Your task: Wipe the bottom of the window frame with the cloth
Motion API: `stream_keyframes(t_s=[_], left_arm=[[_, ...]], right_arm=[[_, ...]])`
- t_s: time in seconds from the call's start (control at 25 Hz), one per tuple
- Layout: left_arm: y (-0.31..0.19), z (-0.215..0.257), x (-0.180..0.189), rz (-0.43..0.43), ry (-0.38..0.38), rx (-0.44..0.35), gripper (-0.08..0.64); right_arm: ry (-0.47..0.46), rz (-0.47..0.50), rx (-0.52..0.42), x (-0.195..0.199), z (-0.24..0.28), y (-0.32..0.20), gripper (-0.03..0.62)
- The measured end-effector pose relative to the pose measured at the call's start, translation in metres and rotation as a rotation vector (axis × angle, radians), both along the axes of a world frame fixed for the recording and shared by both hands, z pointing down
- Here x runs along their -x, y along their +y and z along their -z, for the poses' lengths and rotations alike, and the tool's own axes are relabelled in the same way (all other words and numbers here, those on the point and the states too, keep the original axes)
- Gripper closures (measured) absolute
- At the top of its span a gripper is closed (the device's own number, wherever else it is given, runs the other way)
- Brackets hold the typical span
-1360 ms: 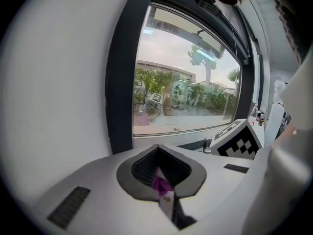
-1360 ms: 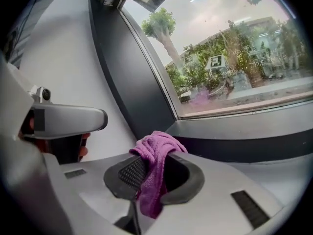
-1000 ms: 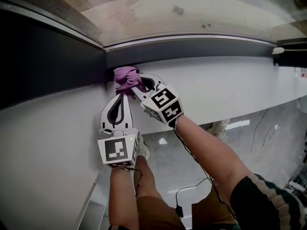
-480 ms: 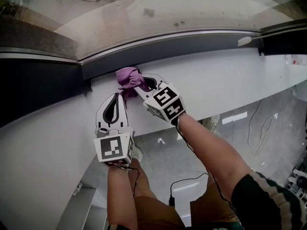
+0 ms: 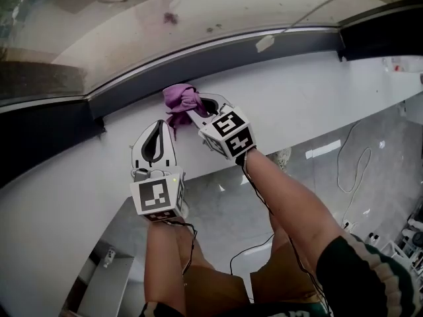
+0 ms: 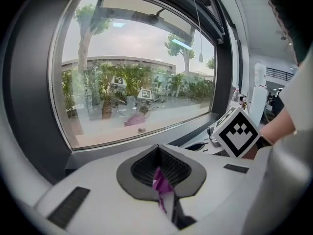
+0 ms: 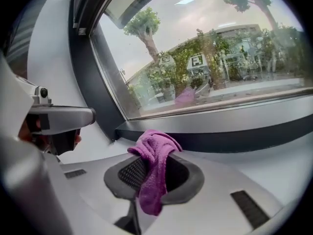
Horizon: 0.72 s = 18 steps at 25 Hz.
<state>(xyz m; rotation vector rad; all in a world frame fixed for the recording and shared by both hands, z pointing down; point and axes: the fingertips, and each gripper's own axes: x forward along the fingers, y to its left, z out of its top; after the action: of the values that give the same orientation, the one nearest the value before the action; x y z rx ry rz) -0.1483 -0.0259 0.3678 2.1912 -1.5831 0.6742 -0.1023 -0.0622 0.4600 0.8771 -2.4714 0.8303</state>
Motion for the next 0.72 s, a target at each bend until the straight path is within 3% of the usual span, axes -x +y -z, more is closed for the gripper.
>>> stream_keyframes(t_s=[0.48, 0.72], left_arm=[[-0.028, -0.017, -0.118, -0.104, 0.021, 0.024, 0.552], [-0.037, -0.012, -0.144, -0.117, 0.027, -0.004, 0.552]], right_arm=[[0.017, -0.137, 0.013, -0.13, -0.012, -0.019, 0.512], [0.025, -0.183, -0.015, -0.167, 0.0, -0.027, 0.514]])
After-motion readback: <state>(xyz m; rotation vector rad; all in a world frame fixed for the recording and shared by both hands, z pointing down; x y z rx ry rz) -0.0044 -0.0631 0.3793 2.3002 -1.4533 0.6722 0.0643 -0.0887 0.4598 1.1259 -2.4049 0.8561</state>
